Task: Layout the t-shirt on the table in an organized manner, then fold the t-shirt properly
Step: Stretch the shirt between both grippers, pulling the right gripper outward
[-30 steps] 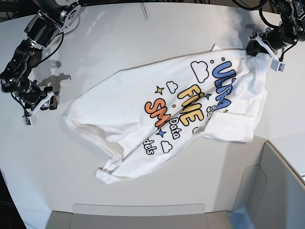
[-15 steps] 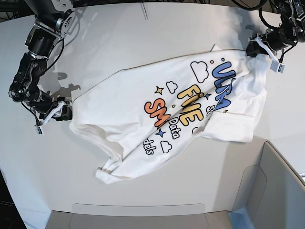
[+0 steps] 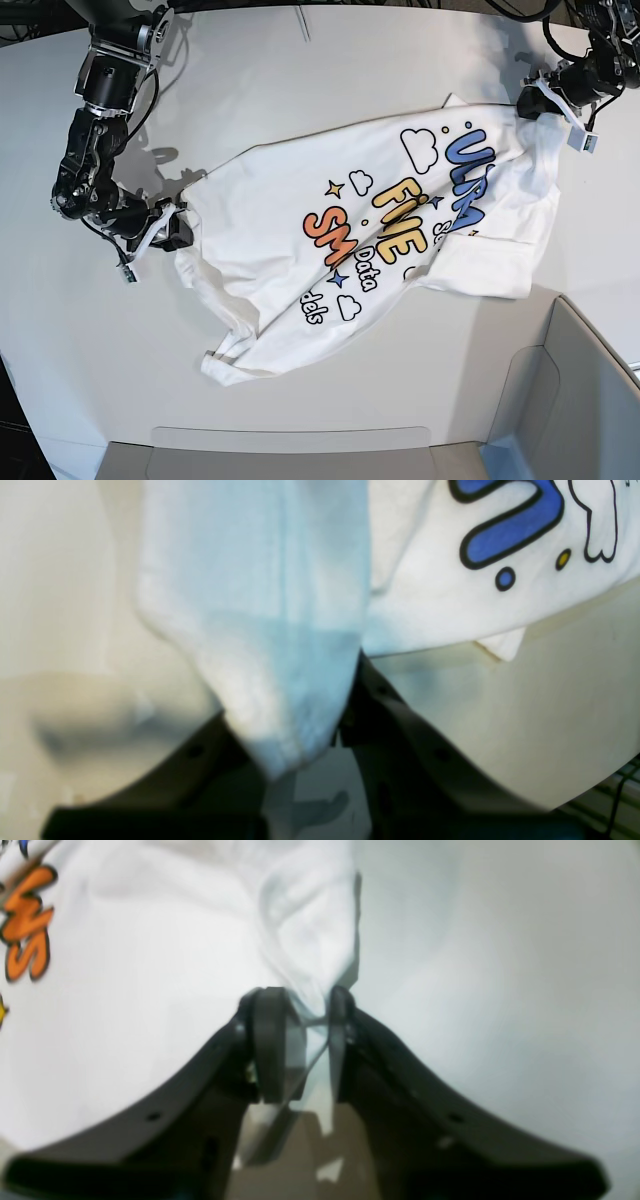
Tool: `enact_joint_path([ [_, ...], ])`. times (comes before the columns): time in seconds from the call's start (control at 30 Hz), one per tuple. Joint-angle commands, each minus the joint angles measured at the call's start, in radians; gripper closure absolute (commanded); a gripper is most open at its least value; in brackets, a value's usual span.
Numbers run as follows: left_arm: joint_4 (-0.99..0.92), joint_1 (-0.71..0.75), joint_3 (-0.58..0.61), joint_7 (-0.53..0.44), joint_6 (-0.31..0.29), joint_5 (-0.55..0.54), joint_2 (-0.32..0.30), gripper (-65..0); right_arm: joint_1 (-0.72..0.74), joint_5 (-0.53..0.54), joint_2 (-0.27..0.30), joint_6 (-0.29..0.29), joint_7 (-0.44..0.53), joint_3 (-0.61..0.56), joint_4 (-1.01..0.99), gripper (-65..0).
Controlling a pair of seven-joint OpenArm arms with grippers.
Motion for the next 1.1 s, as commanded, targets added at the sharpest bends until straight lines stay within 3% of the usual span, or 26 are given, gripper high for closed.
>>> enact_joint_path([
  [0.0, 0.005, 0.007, -0.002, 0.013, 0.008, 0.021, -0.012, -3.4, 0.01, -0.044, 0.001, 0.012, -0.091, -0.013, 0.024, -6.9],
  [0.07, 0.005, 0.005, -0.002, 0.013, 0.008, 0.021, -0.012, -3.4, 0.013, -0.044, -0.002, 0.012, -0.142, -0.013, 0.06, 0.0],
  [0.37, 0.005, 0.005, -0.002, 0.013, 0.008, 0.021, -0.012, -3.4, -0.019, -0.044, -0.005, 0.012, -0.212, 0.0, 0.265, 0.0],
  [0.63, 0.005, -0.03, -0.013, 0.015, 0.011, 0.021, -0.014, -3.3, -0.044, -0.019, -0.06, 0.012, -0.315, 0.176, 0.533, 0.0],
  [0.73, 0.004, -0.09, -0.037, 0.016, 0.062, 0.021, -0.02, -2.3, -0.044, 0.058, -0.062, 0.012, -0.318, 0.25, 0.571, 0.0],
  [0.83, 0.004, -0.137, -0.121, 0.069, 0.121, 0.019, -0.02, -0.7, -0.045, 0.133, -0.054, 0.012, -0.318, 0.267, 0.602, 0.0],
  [1.0, 0.09, -0.269, -0.27, 0.251, 0.121, 0.016, -0.021, -0.4, -0.064, 0.248, -0.054, 0.012, -0.318, 0.27, 0.697, 0.0],
  [1.07, 0.126, -0.276, -0.33, 0.258, 0.121, 0.015, -0.017, -0.4, -0.076, 0.292, -0.054, 0.012, -0.318, 0.271, 0.722, 0.0],
])
